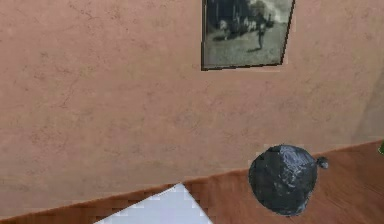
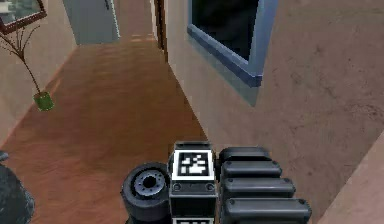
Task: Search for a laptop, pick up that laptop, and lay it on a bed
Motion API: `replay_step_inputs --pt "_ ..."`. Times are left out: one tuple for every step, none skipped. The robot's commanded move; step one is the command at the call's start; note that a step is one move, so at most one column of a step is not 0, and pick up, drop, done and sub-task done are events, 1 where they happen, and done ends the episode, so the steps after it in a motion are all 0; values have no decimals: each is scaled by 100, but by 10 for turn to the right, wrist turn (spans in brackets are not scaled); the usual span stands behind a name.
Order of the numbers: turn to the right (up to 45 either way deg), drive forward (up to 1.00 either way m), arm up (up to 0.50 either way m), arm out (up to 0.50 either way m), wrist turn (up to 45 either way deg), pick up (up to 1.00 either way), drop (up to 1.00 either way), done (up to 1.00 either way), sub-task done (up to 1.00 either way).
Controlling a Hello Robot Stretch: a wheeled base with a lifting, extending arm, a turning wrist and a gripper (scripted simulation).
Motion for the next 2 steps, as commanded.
replay_step_inputs --pt "0 5 0 0 0 0 0 0 0" --pt "450 0 0 0 0 0 0 0 0"
